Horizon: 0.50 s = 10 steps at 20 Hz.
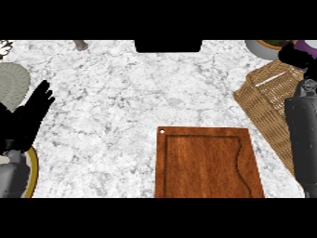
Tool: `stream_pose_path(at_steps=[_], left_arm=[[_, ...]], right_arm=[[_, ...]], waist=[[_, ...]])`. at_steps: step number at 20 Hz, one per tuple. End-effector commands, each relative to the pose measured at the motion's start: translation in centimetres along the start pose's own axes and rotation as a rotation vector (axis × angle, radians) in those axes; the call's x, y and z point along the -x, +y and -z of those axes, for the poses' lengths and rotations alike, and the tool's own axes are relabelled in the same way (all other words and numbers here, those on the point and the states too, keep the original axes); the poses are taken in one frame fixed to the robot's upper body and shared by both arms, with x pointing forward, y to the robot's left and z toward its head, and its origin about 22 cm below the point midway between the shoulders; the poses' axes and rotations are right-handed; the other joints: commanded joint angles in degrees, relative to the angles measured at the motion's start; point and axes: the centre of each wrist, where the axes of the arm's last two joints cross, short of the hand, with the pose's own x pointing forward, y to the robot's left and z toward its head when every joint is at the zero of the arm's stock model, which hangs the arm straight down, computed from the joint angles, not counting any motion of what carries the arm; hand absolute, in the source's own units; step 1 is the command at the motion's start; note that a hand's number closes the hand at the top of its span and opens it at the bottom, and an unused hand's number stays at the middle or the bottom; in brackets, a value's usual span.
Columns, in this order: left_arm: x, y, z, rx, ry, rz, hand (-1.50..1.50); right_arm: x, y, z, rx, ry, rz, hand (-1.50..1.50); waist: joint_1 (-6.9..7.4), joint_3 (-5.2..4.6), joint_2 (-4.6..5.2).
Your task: Pick the can from the cutting board and place it in the basket
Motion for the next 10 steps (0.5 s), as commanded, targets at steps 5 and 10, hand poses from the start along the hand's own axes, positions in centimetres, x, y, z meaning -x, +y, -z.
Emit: stream_pose_path(at_steps=[5, 10], left_arm=[[-2.9, 0.4, 0.9, 0.006, -0.01, 0.005, 0.0], [-0.7, 0.1, -1.0, 0.031, -0.008, 0.0, 0.0]], right_arm=[[4.3, 0.7, 2.6, 0.071, 0.223, 0.002, -1.5], [4.8, -0.6, 2.1, 0.027, 0.111, 0.06, -1.5]], waist=[[0.47, 0.02, 0.17], [0.61, 0.0, 0.05]])
